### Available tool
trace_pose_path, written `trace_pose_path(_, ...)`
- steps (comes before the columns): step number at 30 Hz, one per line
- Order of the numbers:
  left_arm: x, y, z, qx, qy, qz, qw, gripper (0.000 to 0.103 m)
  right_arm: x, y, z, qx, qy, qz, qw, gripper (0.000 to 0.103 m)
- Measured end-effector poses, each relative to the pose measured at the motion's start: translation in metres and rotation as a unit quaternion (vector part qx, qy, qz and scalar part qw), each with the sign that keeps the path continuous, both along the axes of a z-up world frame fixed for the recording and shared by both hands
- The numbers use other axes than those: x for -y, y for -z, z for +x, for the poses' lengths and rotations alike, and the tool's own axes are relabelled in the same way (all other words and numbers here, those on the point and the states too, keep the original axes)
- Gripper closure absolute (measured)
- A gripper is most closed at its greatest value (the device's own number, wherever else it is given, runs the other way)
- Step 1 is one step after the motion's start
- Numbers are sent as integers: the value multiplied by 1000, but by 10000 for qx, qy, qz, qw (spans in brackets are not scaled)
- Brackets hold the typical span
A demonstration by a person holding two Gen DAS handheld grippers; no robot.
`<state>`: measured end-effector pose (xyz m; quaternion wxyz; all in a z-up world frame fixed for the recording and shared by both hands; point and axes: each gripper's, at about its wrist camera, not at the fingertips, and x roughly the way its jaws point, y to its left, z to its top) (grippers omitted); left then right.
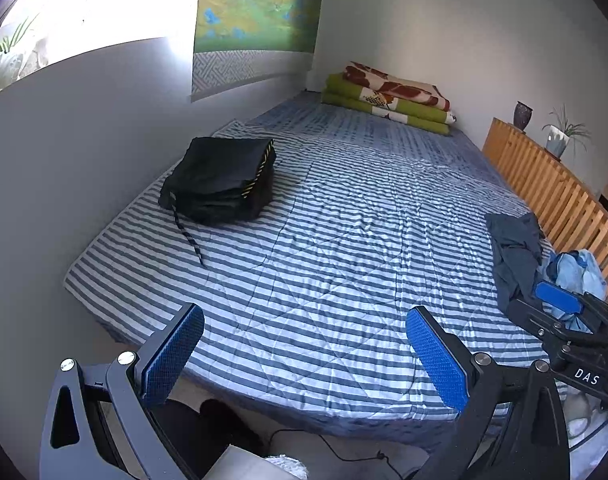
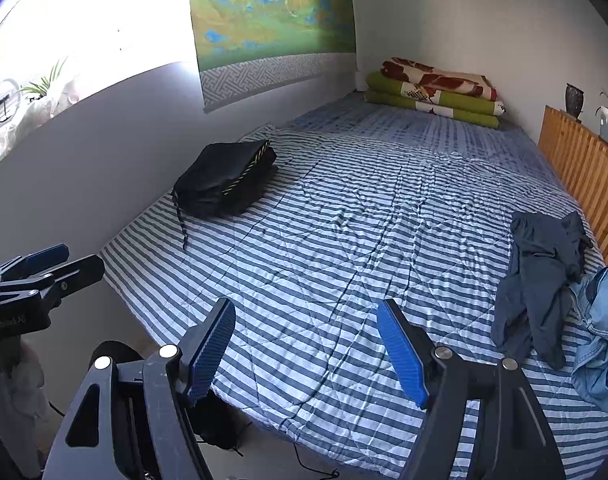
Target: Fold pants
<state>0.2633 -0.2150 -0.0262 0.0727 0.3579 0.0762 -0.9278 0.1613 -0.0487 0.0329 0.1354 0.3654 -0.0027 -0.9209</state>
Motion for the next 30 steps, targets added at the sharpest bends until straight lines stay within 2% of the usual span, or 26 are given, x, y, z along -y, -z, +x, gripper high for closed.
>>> trace_pose_path(30,1,1,-2,-39,60,-4,10000,1,-5,-3,-1,12,57,1,10000,33)
